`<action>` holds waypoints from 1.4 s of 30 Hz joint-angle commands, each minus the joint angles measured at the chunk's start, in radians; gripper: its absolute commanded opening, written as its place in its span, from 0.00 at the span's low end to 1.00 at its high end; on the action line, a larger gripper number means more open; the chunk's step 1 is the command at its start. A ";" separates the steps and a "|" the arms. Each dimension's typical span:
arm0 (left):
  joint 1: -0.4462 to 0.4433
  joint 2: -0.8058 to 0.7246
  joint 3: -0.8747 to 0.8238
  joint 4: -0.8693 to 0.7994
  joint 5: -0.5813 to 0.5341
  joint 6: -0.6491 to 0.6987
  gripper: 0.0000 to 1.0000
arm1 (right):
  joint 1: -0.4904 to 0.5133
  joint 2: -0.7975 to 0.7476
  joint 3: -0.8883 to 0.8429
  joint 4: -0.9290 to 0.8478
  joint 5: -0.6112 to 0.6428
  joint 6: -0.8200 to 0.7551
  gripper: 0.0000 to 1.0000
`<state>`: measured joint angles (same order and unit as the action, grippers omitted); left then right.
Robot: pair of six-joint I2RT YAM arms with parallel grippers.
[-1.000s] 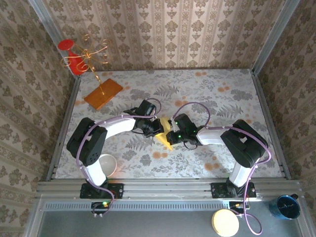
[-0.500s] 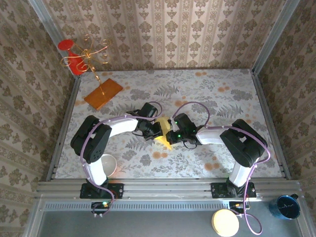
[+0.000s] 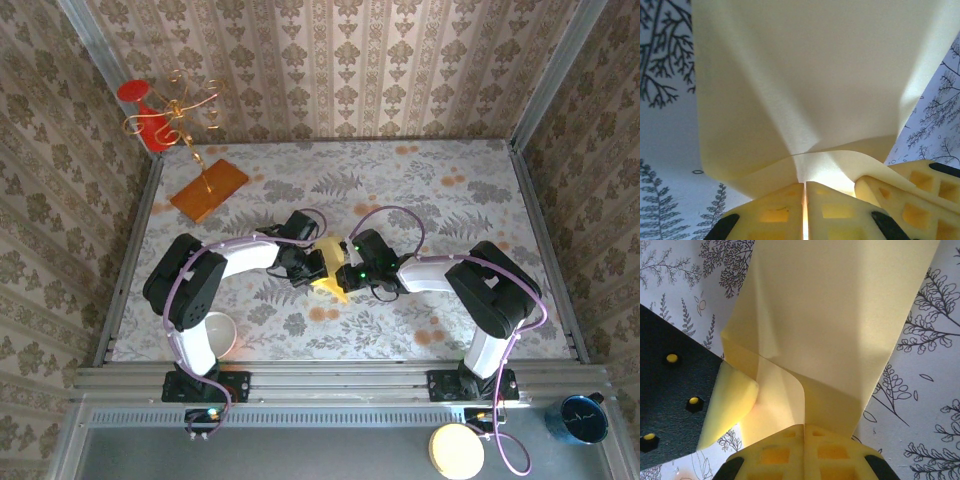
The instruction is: Fold a paper plane with a square sheet of paper (pick it up from the middle)
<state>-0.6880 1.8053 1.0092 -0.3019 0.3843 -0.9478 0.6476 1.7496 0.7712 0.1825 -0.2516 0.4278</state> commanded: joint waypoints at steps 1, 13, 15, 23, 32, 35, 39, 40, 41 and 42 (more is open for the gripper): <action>-0.006 0.026 -0.014 -0.025 -0.029 -0.017 0.10 | -0.008 0.032 0.005 -0.044 0.002 0.020 0.06; -0.005 0.049 -0.032 -0.044 -0.061 -0.044 0.09 | -0.032 -0.110 0.073 -0.236 0.055 0.123 0.38; -0.005 0.052 -0.032 -0.043 -0.062 -0.046 0.09 | -0.052 -0.139 0.080 -0.282 0.060 0.157 0.41; -0.004 0.051 -0.034 -0.033 -0.061 -0.052 0.09 | -0.063 -0.200 0.051 -0.317 -0.079 0.187 0.31; -0.005 0.054 -0.030 -0.028 -0.044 -0.042 0.09 | -0.010 -0.130 0.070 -0.302 -0.178 0.189 0.14; -0.005 0.055 -0.030 -0.029 -0.038 -0.039 0.09 | 0.004 -0.093 0.093 -0.302 -0.194 0.185 0.11; -0.005 0.055 -0.029 -0.034 -0.038 -0.037 0.09 | 0.017 -0.047 0.118 -0.313 -0.209 0.174 0.09; -0.005 0.055 -0.029 -0.035 -0.038 -0.037 0.09 | 0.020 -0.039 0.122 -0.317 -0.211 0.171 0.09; -0.004 0.058 -0.028 -0.038 -0.039 -0.036 0.09 | 0.023 -0.033 0.125 -0.318 -0.212 0.169 0.09; -0.005 0.061 -0.027 -0.040 -0.039 -0.036 0.09 | 0.025 -0.029 0.126 -0.318 -0.211 0.167 0.09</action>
<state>-0.6884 1.8133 1.0088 -0.2989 0.3805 -0.9771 0.6643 1.7039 0.8696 -0.1108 -0.4316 0.6060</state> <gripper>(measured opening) 0.091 0.090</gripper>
